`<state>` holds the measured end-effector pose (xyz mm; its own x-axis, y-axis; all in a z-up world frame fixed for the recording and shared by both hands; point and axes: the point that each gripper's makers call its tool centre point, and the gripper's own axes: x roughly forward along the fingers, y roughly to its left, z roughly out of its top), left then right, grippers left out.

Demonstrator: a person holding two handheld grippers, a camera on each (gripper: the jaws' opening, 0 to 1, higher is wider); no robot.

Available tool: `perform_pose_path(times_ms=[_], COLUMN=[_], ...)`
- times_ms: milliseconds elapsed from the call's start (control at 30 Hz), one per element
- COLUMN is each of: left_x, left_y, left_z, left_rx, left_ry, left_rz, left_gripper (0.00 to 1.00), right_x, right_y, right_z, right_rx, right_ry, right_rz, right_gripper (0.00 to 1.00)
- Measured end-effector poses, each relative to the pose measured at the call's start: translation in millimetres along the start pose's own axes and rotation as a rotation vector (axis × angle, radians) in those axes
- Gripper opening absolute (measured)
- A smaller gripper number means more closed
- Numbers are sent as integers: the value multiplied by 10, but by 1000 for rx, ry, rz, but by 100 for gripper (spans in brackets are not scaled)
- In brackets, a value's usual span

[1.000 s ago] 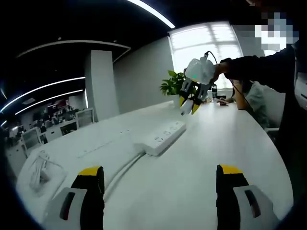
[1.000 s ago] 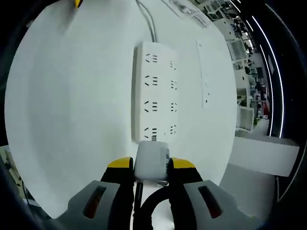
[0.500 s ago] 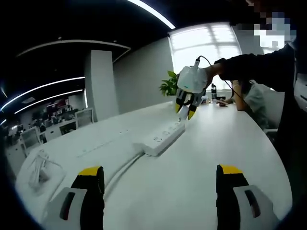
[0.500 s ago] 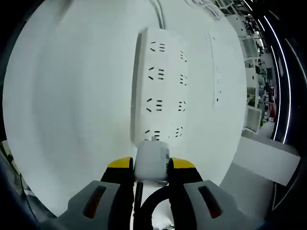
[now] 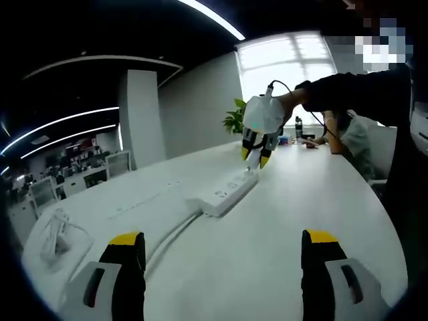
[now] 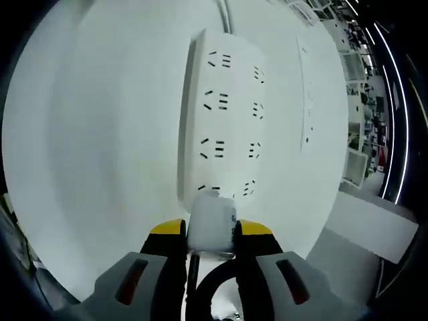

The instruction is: Straighten the power strip on the desk, plug the charger into it

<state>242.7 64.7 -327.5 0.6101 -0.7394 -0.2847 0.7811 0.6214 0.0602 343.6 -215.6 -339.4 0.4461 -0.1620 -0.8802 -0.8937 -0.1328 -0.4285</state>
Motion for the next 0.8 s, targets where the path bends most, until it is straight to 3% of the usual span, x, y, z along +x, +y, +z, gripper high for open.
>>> perform_pose_path(times_ms=[433, 800], left_x=[-13, -3], left_y=[3, -6], left_z=[3, -10], left_rx=[-3, -2], left_ry=[-5, -2], left_rz=[1, 0], left_gripper=[99, 99], right_x=[28, 18], right_y=[-5, 11], right_z=[57, 112], right_rx=[3, -74], right_ry=[11, 92], right_rz=[40, 92], right_gripper=[26, 26])
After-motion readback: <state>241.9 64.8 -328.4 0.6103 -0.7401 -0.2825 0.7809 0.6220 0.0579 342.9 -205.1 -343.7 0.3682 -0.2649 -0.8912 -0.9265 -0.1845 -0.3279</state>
